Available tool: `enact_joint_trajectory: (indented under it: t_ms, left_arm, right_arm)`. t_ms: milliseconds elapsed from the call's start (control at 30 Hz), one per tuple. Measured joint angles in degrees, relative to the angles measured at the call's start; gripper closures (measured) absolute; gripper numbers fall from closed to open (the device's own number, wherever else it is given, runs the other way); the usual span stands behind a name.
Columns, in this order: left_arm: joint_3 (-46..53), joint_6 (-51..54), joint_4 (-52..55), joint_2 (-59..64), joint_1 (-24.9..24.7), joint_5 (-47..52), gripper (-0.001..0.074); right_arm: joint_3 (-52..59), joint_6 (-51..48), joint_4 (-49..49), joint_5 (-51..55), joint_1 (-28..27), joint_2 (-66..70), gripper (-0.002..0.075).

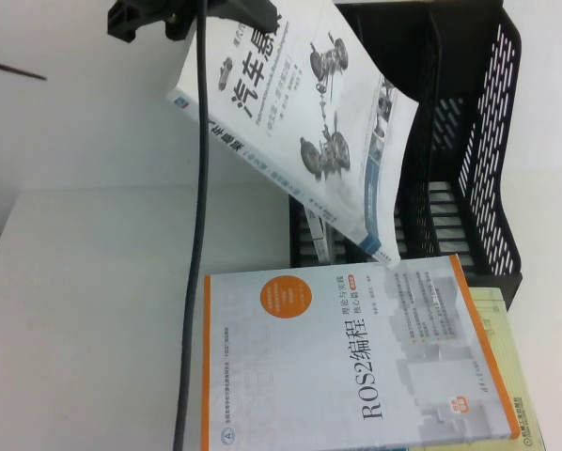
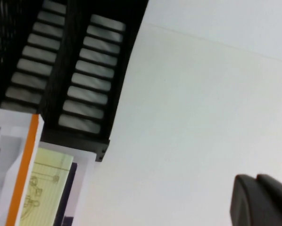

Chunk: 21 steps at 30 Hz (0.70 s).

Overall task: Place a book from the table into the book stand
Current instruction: Place the book on the book shelf

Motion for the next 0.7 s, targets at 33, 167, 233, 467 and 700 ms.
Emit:
enact_joint_trajectory:
  t_ms: [33, 167, 233, 467, 700]
  left_arm:
    - [-2.05, -0.93, 0.08, 1.58, 0.00, 0.00, 0.0624]
    - [-8.28, -4.83, 0.37, 6.91, -0.15, 0.00, 0.0624]
    - [-9.66, -6.98, 1.39, 8.52, -0.77, -0.12, 0.0624]
    - [-10.20, -12.60, 9.23, 11.68, -5.97, -6.44, 0.0624]
    - [-10.33, -17.95, 21.98, 12.32, -11.59, -13.30, 0.0624]
  right_arm:
    - [0.00, 0.71, -0.42, 0.23, 0.00, -0.52, 0.0728]
    - [0.00, 3.09, -1.24, 0.62, 0.00, -1.68, 0.0728]
    - [0.00, 3.89, -1.24, 0.85, 0.00, -1.89, 0.0728]
    - [0.00, 5.36, -0.45, 1.54, 0.00, -1.98, 0.0728]
    - [0.00, 6.21, 0.52, 1.78, 0.00, -1.98, 0.0728]
